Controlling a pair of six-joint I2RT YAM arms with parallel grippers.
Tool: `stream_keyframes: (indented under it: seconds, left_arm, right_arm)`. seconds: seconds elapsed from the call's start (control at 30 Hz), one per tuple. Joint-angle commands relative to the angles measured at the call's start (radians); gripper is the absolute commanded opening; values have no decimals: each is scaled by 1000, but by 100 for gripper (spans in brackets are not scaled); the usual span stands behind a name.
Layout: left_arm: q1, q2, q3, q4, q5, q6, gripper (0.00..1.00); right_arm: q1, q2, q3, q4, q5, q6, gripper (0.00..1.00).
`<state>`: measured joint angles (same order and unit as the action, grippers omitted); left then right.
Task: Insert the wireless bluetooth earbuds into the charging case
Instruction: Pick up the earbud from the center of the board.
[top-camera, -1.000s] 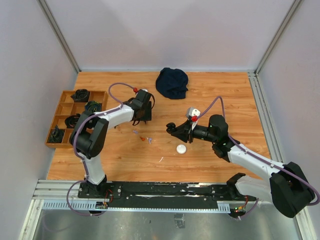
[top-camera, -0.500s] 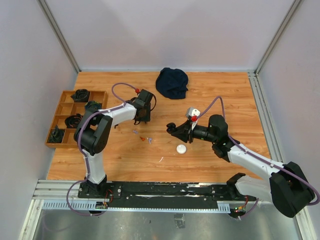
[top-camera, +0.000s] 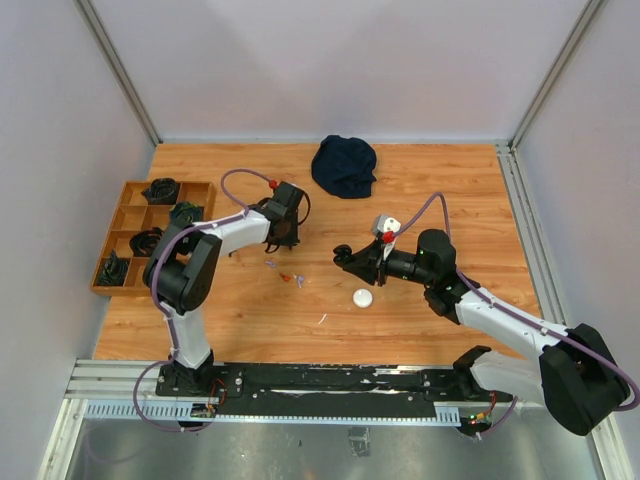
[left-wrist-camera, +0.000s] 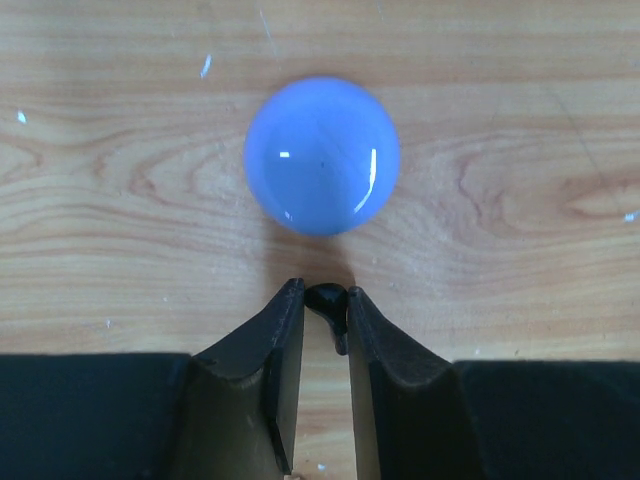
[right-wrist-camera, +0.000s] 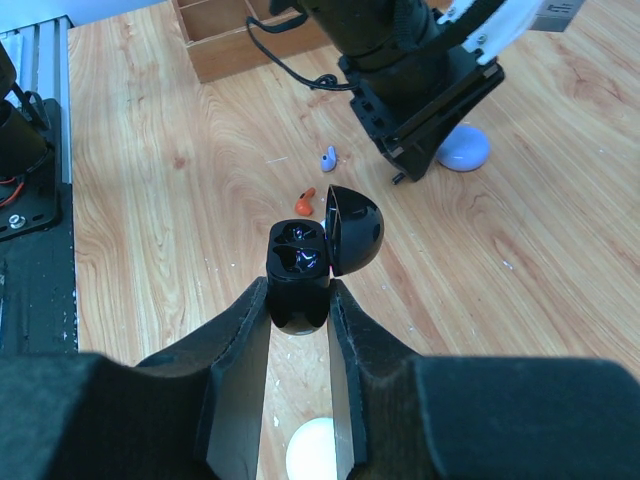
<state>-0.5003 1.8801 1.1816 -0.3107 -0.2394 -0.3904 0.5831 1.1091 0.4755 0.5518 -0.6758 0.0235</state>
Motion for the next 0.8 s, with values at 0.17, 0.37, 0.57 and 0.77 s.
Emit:
stream_keyframes:
  seconds: [0.17, 0.37, 0.57, 0.77]
  left_arm:
    - [-19, -271, -204, 112, 49, -80, 26]
    - [-80, -464, -300, 154, 4, -146, 27]
    - [-147, -645, -382, 203, -32, -199, 28]
    - [-232, -775, -448, 297, -44, -240, 29]
  right_arm:
    - [-3, -14, -28, 55, 21, -11, 2]
    - [-3, -37, -48, 80, 38, -9, 2]
    - [-4, -55, -68, 109, 57, -6, 2]
    - [-3, -84, -91, 141, 72, 3, 1]
